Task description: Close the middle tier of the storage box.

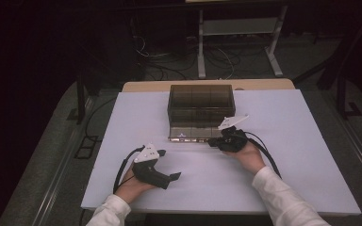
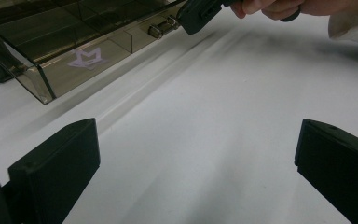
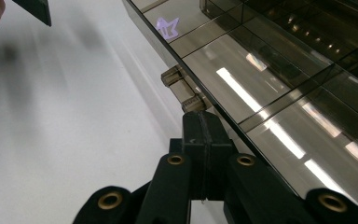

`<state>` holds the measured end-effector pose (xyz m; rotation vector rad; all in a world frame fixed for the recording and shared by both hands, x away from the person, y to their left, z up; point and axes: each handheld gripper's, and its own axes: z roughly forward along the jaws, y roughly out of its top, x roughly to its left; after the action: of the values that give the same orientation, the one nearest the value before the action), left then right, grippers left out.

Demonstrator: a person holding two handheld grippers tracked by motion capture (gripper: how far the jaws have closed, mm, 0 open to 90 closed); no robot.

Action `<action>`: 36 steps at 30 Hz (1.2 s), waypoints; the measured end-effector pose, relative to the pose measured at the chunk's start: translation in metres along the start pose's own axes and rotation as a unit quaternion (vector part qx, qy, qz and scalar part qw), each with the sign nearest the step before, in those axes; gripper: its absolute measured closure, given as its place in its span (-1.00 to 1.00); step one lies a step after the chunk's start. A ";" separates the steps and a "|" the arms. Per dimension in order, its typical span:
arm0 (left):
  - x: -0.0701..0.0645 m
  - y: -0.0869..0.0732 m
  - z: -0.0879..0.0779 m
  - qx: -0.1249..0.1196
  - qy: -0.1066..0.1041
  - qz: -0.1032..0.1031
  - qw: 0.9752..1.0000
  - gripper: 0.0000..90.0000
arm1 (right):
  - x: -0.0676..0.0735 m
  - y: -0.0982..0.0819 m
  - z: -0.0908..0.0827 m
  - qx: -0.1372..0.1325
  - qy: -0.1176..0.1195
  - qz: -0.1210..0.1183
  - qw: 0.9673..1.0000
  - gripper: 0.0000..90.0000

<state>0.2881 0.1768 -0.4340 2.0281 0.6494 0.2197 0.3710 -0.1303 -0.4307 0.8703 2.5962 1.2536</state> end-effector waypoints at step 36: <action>0.002 -0.001 0.000 -0.001 0.003 -0.010 1.000 -1.00 | -0.005 0.009 0.004 -0.015 -0.007 0.004 1.000 0.98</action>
<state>0.2889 0.1783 -0.4349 2.0189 0.6712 0.2144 0.3801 -0.1262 -0.4272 0.8825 2.5589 1.2786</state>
